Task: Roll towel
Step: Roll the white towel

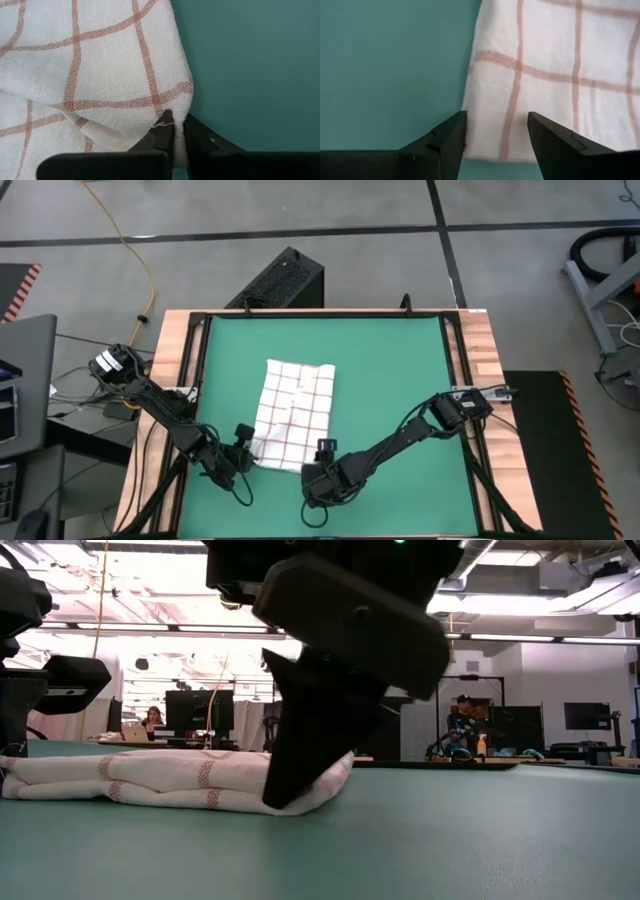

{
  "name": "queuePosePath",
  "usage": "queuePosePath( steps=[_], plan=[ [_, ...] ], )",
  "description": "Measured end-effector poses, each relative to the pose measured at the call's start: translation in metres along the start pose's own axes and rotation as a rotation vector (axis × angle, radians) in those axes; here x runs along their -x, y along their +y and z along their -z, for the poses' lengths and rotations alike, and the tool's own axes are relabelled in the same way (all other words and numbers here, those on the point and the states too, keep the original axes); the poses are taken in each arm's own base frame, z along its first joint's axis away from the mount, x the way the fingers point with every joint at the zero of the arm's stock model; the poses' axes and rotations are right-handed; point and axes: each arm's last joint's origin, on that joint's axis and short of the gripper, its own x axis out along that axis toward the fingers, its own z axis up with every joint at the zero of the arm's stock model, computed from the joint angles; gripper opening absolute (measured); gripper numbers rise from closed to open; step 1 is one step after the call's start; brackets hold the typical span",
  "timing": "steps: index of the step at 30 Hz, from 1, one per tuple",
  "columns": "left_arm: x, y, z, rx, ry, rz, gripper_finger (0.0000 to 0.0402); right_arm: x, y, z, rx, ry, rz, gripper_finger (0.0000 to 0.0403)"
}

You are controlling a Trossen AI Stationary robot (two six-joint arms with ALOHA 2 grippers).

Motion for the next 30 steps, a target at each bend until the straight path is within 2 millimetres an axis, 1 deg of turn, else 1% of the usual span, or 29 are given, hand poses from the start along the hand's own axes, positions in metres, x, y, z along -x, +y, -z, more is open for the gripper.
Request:
queuePosePath(
  steps=[6,16,20,25,28,29,30],
  plan=[
    [0.000,0.000,0.000,0.000,-0.001,0.000,0.0011,0.000,0.003,0.001,0.061,-0.005,-0.030,0.0234],
    [0.000,0.000,0.000,0.009,-0.004,0.001,0.0011,-0.009,0.003,0.010,0.040,-0.012,-0.036,0.0234],
    [0.000,0.000,0.000,0.010,-0.005,0.001,0.0011,-0.009,0.003,0.010,0.078,-0.009,-0.034,0.0232],
    [0.000,0.000,-0.001,0.010,-0.005,0.001,0.0011,-0.010,0.000,0.012,0.111,0.016,-0.023,0.0202],
    [0.000,0.001,-0.001,0.014,-0.005,0.000,0.0011,-0.021,0.002,0.018,0.127,0.057,-0.008,0.0180],
    [0.000,0.001,-0.001,0.016,-0.006,0.000,0.0011,-0.021,0.003,0.019,0.131,0.063,-0.014,0.0174],
    [-0.001,0.002,-0.001,0.019,-0.005,-0.001,0.0011,-0.027,0.005,0.023,0.137,0.081,-0.020,0.0169]
  ],
)
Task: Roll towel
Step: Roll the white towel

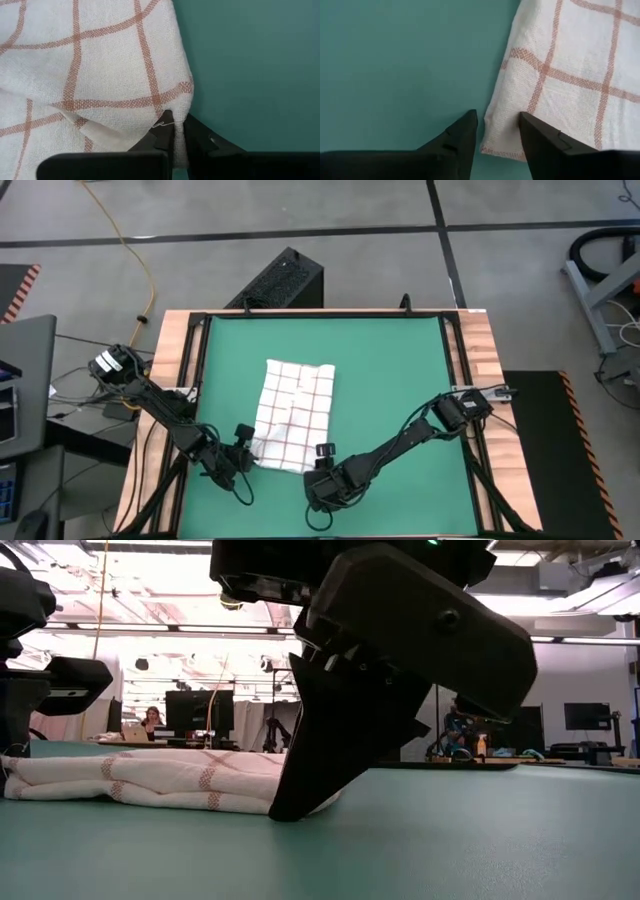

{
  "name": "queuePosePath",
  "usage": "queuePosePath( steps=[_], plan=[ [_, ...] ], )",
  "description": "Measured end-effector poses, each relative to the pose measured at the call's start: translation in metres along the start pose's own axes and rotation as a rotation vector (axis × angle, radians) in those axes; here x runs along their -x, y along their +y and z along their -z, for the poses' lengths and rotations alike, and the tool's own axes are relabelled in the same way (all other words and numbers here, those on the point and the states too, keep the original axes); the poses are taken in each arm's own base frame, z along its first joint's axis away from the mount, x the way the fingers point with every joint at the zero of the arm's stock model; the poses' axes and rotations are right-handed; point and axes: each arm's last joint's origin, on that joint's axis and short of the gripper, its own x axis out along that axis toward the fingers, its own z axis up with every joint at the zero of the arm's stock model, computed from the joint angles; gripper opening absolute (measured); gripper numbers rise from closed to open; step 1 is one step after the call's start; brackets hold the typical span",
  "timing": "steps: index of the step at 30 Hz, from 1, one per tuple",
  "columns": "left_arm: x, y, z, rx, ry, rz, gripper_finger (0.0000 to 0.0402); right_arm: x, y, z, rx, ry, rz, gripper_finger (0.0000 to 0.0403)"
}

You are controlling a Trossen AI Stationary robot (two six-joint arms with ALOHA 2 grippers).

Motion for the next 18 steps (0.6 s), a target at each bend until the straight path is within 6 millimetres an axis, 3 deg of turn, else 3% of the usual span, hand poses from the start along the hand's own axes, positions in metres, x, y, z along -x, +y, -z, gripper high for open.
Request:
queuePosePath(
  steps=[6,11,15,18],
  plan=[
    [-0.001,0.002,-0.003,0.021,-0.015,0.005,0.0007,-0.012,0.007,0.004,0.024,0.061,-0.008,0.0122],
    [-0.002,0.003,-0.003,0.040,-0.019,0.004,0.0004,-0.011,0.003,0.005,-0.012,0.090,0.003,0.0031],
    [-0.001,0.004,-0.006,0.083,-0.014,0.009,0.0002,0.001,-0.005,0.000,-0.073,0.168,0.038,0.0009],
    [0.006,0.006,-0.019,0.122,-0.017,0.030,0.0002,0.025,-0.013,-0.015,-0.080,0.169,0.061,0.0006]
  ],
)
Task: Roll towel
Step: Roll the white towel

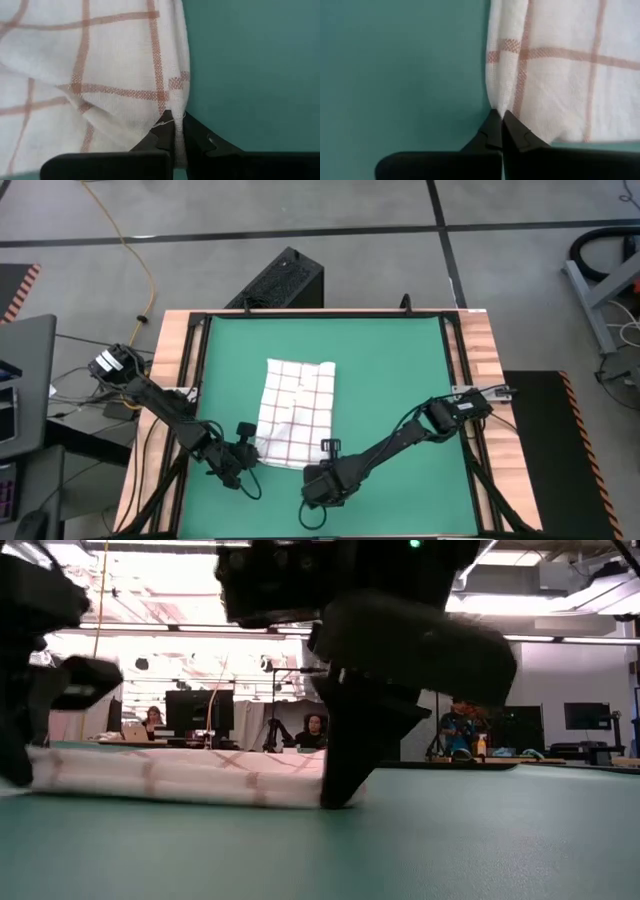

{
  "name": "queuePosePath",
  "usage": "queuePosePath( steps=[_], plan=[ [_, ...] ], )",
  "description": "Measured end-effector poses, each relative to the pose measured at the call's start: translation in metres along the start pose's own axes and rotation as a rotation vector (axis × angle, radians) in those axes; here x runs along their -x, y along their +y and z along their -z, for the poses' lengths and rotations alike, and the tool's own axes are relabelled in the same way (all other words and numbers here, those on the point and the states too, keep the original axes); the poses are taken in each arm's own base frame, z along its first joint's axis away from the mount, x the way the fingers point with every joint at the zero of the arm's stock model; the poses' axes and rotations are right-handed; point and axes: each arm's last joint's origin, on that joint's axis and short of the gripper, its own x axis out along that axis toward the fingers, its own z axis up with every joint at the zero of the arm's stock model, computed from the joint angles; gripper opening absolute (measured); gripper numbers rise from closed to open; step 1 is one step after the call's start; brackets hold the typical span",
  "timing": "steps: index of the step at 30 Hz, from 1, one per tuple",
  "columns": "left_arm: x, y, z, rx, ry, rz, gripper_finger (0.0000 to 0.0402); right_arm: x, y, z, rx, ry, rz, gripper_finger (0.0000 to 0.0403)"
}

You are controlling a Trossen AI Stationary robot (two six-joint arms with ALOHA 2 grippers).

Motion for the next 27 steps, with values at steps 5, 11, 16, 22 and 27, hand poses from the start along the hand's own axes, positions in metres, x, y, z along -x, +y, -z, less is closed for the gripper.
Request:
queuePosePath(
  steps=[5,11,16,22,27],
  plan=[
    [0.029,0.007,-0.036,0.028,-0.042,-0.025,0.0001,0.052,-0.029,-0.021,-0.089,-0.039,0.091,0.0003],
    [0.089,0.030,-0.084,0.011,-0.124,-0.164,0.0001,0.112,-0.065,-0.030,-0.142,-0.154,0.250,0.0002],
    [0.154,0.056,-0.119,0.013,-0.206,-0.262,0.0001,0.162,-0.107,-0.016,-0.238,-0.244,0.328,0.0001],
    [0.230,0.094,-0.145,0.118,-0.394,-0.391,0.0000,0.204,-0.155,0.000,-0.327,-0.343,0.513,0.0001],
    [0.268,0.134,-0.159,0.372,-0.578,-0.497,0.0000,0.245,-0.212,0.010,-0.444,-0.480,0.605,0.0001]
  ],
)
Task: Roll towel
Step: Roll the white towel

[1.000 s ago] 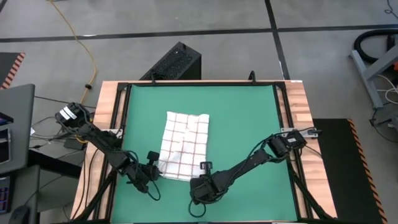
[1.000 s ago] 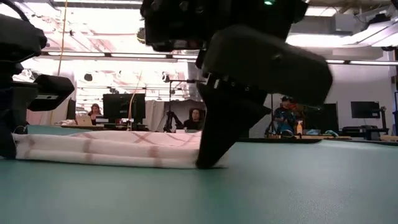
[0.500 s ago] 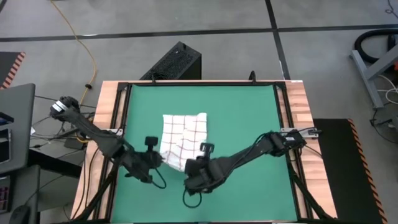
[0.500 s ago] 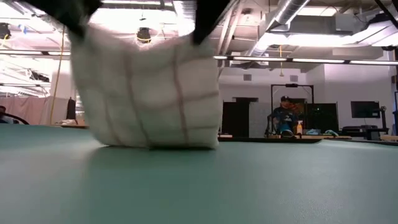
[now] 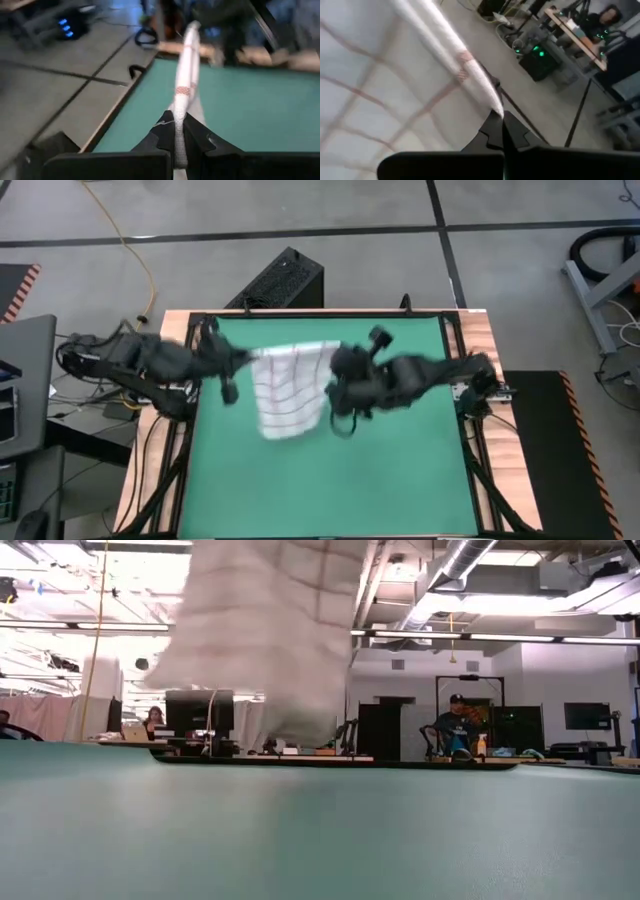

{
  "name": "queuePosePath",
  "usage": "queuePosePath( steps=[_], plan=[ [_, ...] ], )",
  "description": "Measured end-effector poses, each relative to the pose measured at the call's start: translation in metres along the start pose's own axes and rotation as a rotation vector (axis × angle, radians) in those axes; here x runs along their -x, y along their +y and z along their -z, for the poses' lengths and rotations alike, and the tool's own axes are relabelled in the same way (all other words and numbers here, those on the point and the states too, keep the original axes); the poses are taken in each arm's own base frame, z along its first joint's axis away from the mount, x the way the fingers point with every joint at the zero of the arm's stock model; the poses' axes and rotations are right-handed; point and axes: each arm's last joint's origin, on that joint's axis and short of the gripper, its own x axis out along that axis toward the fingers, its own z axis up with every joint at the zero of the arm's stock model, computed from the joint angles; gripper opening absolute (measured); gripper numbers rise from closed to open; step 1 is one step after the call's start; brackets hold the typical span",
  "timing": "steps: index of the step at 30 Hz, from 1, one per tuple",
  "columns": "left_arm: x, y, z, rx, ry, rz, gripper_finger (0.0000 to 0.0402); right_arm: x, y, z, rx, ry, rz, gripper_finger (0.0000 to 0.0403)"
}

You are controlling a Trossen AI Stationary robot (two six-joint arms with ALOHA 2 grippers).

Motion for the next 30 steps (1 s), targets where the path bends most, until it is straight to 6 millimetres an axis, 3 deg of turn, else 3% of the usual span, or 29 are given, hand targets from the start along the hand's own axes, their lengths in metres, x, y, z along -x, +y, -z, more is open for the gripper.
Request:
queuePosePath(
  steps=[5,8,12,15,16,20,22,24,26,30],
  plan=[
    [-0.026,0.015,-0.008,0.256,0.035,0.156,0.0000,-0.003,-0.011,-0.027,0.135,-0.119,-0.291,0.0001],
    [-0.046,0.016,-0.005,0.294,0.087,0.130,0.0000,-0.009,-0.023,-0.029,0.078,-0.122,-0.119,0.0001],
    [-0.058,0.019,0.000,0.241,0.130,0.051,0.0000,-0.024,-0.025,-0.025,0.140,-0.055,-0.214,0.0001],
    [-0.057,0.013,0.002,0.292,0.181,0.172,0.0000,-0.032,-0.028,-0.009,0.193,0.058,-0.007,0.0001],
    [-0.059,0.008,0.003,0.318,0.213,0.250,0.0000,-0.036,-0.030,-0.007,0.191,0.090,-0.024,0.0001],
    [-0.073,-0.003,0.007,0.345,0.304,0.452,0.0000,-0.042,-0.019,-0.007,0.295,0.138,-0.359,0.0001],
    [-0.075,0.000,0.008,0.279,0.280,0.379,0.0000,-0.044,-0.012,-0.006,0.334,0.132,-0.302,0.0001],
    [-0.075,0.010,0.013,0.214,0.294,0.185,0.0000,-0.046,-0.015,-0.003,0.344,0.149,-0.219,0.0001],
    [-0.078,0.023,0.018,0.140,0.313,0.008,0.0000,-0.051,-0.025,-0.001,0.329,0.189,-0.205,0.0001],
    [-0.082,0.052,0.022,-0.013,0.366,-0.163,0.0000,-0.072,-0.044,0.001,0.335,0.260,-0.140,0.0001]
  ],
)
